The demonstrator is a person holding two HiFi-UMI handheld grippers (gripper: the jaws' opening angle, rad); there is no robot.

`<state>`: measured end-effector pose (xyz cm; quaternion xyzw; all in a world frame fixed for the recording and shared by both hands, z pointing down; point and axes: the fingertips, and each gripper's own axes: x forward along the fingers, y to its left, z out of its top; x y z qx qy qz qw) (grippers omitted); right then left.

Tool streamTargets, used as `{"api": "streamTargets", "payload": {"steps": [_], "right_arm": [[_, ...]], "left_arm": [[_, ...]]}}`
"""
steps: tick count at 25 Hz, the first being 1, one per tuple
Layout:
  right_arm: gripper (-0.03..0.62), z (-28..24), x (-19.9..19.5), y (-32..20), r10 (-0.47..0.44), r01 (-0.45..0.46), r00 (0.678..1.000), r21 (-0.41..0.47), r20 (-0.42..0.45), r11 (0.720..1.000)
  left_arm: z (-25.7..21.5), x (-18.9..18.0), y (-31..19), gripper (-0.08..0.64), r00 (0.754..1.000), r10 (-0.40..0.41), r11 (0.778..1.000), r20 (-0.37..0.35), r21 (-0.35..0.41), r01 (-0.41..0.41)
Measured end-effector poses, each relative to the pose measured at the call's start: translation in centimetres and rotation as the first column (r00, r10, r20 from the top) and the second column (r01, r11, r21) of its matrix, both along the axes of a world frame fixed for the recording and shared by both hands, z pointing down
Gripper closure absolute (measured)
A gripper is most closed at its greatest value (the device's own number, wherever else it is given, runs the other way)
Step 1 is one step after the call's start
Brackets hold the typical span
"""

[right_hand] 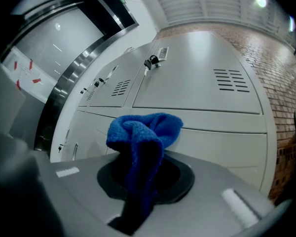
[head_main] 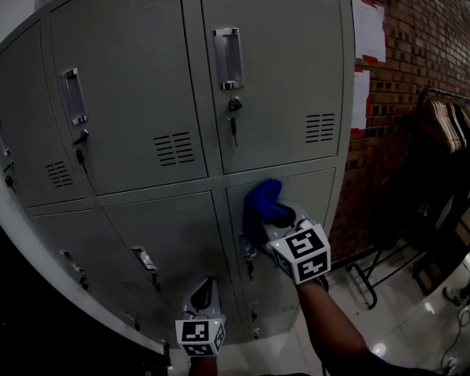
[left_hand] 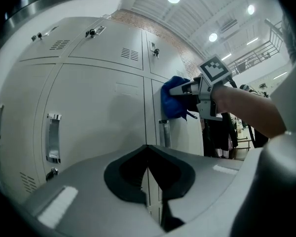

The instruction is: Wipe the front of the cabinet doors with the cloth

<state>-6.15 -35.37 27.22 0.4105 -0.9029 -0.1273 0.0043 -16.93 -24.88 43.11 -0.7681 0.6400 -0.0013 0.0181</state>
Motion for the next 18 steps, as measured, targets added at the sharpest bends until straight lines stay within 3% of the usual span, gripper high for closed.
{"api": "streamTargets", "payload": {"steps": [18], "right_arm": [[0.543, 0.5, 9.3, -2.8, 0.124, -0.124, 0.992, -0.005, -0.012, 0.992]], "left_arm": [[0.7, 2.7, -0.1, 0.546, 1.0, 0.014, 1.0, 0.005, -0.018, -0.014]]}}
